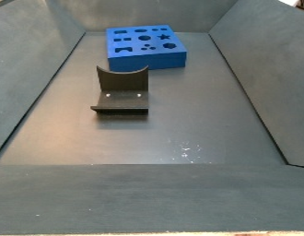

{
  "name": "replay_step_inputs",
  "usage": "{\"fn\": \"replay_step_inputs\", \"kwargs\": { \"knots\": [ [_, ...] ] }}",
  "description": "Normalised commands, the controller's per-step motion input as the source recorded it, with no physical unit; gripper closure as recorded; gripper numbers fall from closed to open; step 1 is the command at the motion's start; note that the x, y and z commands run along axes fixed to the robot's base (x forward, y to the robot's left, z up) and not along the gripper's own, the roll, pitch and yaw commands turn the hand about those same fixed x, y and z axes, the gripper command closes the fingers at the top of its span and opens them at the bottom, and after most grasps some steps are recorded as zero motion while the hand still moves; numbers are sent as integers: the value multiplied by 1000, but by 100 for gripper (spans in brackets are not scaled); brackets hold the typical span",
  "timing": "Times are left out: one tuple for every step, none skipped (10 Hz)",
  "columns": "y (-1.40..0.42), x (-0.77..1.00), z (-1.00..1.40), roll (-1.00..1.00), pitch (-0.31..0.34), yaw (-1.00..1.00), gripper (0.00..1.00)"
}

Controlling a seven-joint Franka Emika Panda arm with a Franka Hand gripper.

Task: Pick up the star object. Move up. Move to above the board. Insert the star object.
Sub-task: Move to above the board.

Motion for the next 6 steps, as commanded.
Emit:
{"fn": "replay_step_inputs", "kwargs": {
  "knots": [
    [-32, 5, 336, -50, 85, 26, 100],
    [-1000, 198, -46, 148, 718, -764, 100],
    [-1000, 226, -98, 161, 680, -688, 100],
    [-1000, 291, -81, 153, 598, -476, 100],
    [-1000, 319, -72, 103, 477, -297, 100],
    [-988, 309, -74, 82, 327, -165, 100]
  ]
}}
